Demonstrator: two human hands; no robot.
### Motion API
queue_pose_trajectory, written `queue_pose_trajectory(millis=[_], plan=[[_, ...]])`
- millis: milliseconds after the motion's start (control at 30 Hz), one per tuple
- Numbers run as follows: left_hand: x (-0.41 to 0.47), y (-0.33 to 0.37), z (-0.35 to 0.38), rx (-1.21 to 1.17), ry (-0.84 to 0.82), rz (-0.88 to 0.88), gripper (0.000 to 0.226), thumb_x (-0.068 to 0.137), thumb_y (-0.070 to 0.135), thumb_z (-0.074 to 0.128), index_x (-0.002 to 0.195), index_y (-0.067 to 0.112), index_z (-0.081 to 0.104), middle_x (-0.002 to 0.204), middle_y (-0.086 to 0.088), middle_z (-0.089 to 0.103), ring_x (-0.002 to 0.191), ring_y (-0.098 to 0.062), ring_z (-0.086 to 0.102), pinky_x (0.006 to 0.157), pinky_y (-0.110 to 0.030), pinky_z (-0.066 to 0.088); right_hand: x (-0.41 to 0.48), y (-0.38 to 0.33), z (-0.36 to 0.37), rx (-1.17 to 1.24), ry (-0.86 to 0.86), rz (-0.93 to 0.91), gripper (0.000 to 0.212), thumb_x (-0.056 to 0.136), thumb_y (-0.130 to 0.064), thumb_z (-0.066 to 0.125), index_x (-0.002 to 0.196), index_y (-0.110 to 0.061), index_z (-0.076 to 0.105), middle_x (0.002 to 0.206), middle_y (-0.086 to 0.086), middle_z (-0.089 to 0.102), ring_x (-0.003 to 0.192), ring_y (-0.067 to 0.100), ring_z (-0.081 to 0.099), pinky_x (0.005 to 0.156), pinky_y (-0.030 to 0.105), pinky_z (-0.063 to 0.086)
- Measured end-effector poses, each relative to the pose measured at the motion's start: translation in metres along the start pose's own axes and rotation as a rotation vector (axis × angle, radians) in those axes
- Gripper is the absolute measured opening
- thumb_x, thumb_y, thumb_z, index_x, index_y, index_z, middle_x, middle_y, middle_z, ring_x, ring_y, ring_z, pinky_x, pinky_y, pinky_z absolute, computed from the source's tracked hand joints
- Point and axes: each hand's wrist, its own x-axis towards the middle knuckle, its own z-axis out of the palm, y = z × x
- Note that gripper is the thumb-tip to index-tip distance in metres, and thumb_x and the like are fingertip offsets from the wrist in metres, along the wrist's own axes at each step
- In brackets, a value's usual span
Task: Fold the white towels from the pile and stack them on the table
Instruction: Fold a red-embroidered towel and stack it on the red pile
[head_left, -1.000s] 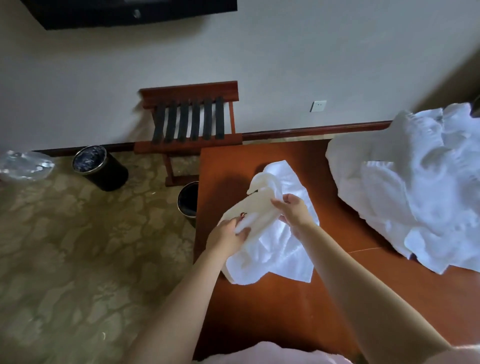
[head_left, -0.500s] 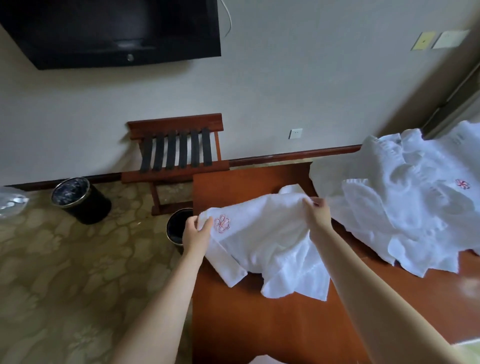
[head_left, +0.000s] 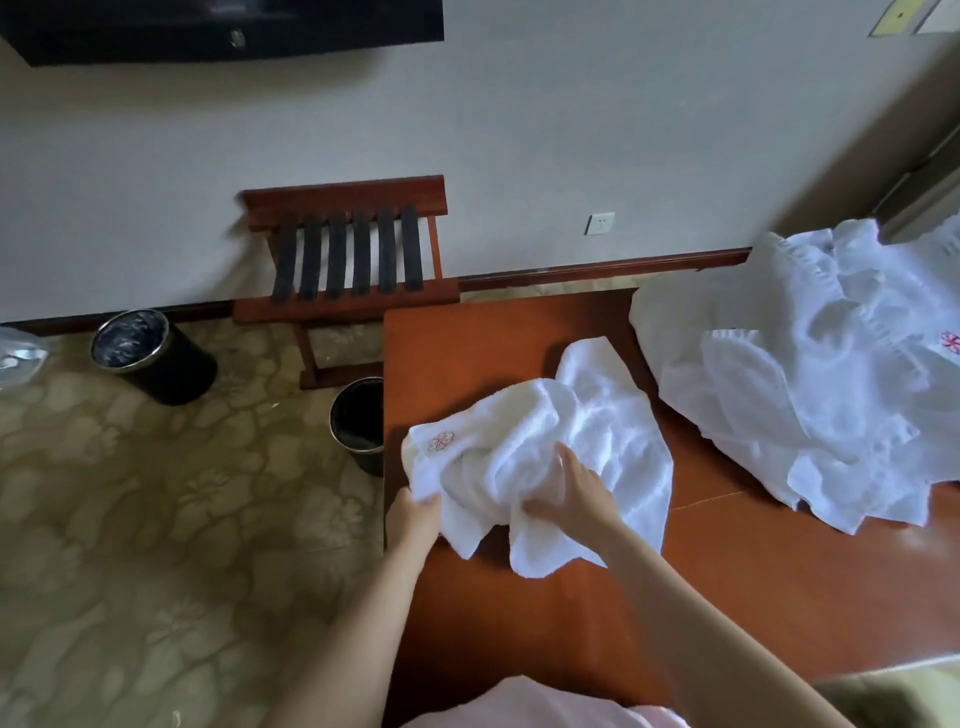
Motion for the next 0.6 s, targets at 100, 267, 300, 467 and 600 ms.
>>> queue_pose_trajectory(millis=[100, 267, 300, 467, 600], plan=[[0.021, 0.05, -0.015, -0.111, 0.031, 0.07, 0.018, 0.086, 0.025, 0.052, 0.097, 0.012, 0.058, 0.08, -0.005, 0.063, 0.067, -0.02, 0.063, 0.05, -0.026, 0.051, 0.01, -0.001, -0.002, 0.008, -0.029, 0.011, 0.101, 0.074, -0.059, 0.067, 0.15, -0.031, 0.007, 0.127, 0.0, 0.052, 0.12, 0.026, 0.047, 0.096, 0.04, 0.044], [0.057, 0.154, -0.029, -0.443, 0.072, 0.113, 0.022, 0.082, 0.016, 0.063, 0.103, 0.016, 0.057, 0.097, -0.009, 0.065, 0.077, -0.022, 0.067, 0.054, -0.028, 0.056, 0.032, 0.0, -0.002, 0.216, -0.046, -0.021, 0.084, 0.085, -0.047, 0.064, 0.15, -0.033, 0.013, 0.129, -0.001, 0.056, 0.107, 0.014, 0.057, 0.089, 0.032, 0.05], [0.06, 0.167, -0.031, -0.545, 0.047, 0.135, 0.029, 0.083, 0.011, 0.064, 0.11, 0.017, 0.055, 0.102, -0.009, 0.065, 0.082, -0.021, 0.068, 0.057, -0.027, 0.056, 0.035, 0.0, -0.001, 0.252, -0.047, -0.034, 0.082, 0.087, -0.044, 0.063, 0.15, -0.034, 0.012, 0.128, -0.002, 0.057, 0.101, 0.01, 0.058, 0.083, 0.027, 0.051], [0.058, 0.153, -0.028, -0.528, -0.11, 0.135, 0.051, 0.09, 0.033, 0.059, 0.136, 0.019, 0.042, 0.121, 0.001, 0.053, 0.113, -0.021, 0.052, 0.089, -0.037, 0.045, 0.036, 0.002, 0.01, 0.338, -0.013, -0.05, 0.102, 0.081, -0.045, 0.071, 0.149, -0.041, -0.005, 0.126, -0.01, 0.05, 0.106, 0.006, 0.053, 0.077, 0.017, 0.046], [0.027, 0.085, 0.005, -0.149, -0.283, 0.064, 0.052, 0.084, 0.05, 0.063, 0.122, 0.017, 0.052, 0.121, -0.005, 0.057, 0.101, -0.02, 0.057, 0.069, -0.027, 0.045, 0.032, 0.002, 0.016, 0.272, 0.033, -0.094, 0.106, 0.077, -0.046, 0.074, 0.148, -0.037, -0.004, 0.129, -0.006, 0.05, 0.11, 0.01, 0.052, 0.086, 0.026, 0.049]])
